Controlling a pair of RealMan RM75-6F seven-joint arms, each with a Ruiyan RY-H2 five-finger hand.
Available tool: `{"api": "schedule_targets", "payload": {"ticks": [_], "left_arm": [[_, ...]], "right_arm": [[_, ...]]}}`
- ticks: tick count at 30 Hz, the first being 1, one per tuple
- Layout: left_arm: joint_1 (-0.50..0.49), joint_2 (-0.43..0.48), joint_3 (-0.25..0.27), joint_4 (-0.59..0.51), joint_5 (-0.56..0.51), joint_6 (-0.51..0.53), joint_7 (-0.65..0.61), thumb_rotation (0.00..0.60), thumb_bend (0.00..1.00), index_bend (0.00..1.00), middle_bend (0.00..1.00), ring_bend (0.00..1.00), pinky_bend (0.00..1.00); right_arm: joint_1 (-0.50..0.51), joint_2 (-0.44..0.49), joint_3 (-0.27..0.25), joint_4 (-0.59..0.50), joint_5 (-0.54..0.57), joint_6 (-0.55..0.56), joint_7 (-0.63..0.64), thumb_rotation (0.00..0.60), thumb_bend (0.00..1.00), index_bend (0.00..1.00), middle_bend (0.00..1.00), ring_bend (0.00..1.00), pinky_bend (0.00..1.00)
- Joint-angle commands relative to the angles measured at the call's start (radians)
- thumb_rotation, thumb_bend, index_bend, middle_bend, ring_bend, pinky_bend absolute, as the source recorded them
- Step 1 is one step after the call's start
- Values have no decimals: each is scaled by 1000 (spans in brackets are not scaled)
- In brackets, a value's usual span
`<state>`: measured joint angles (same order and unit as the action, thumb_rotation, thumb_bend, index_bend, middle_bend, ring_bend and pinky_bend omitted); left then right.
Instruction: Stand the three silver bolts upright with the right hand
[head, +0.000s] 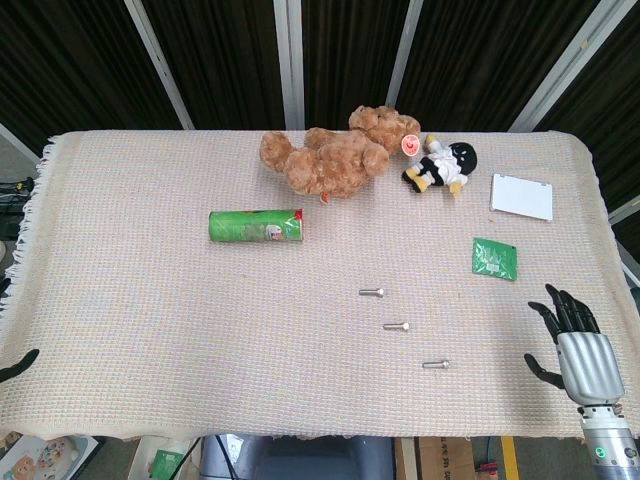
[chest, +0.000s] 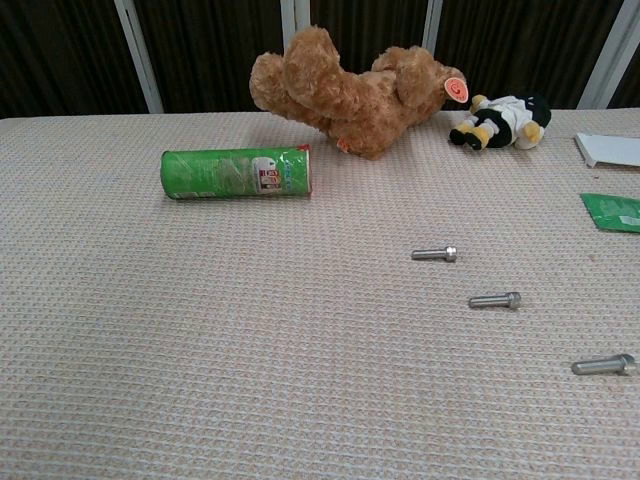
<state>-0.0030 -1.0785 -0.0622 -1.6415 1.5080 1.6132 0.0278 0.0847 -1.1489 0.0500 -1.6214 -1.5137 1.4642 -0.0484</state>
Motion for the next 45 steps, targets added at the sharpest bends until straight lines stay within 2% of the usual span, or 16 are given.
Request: {"api": "schedule_targets", "payload": {"ticks": [1,13,19,26,35,40,45], "left_arm": [[-1,0,0,0,1,-2,1,600,237,59,68,0,116],[-3,-4,-3,-3,-8,-7,4,600,238,60,67,0,120],[-2,-7,-3,-5,-7,-5,14,600,238,60,67,0,120],[-4,-12,-7,-8,-18,-9,28,600,238,60,67,0,120],[-4,-10,-8,-13,-23,-14,30,600,237,61,67,0,121],[-4,-7,-9,-12,-26,-14,27,600,238,61,67,0,121],[-5,-8,-11,-12,-30,-16,24,600,238,61,67,0,121]], "right_arm": [[-2,-5,2,-1,3,5,-2,600,238,242,8,0,112],[0,-7,-19,-28,-10,-18,-1,600,238,303,8,0,112],[23,-34,-38,-37,-30,-66,-65,600,239,322,8,0,112],[82,-103,24,-105,33,-121,-212,600,238,334,8,11,112],[210,-202,138,-216,280,-259,-466,600,238,333,8,11,112],[301,-290,201,-207,419,-289,-615,600,237,333,8,11,112],[388,-407,240,-154,528,-270,-763,600,238,333,8,11,112]]}}
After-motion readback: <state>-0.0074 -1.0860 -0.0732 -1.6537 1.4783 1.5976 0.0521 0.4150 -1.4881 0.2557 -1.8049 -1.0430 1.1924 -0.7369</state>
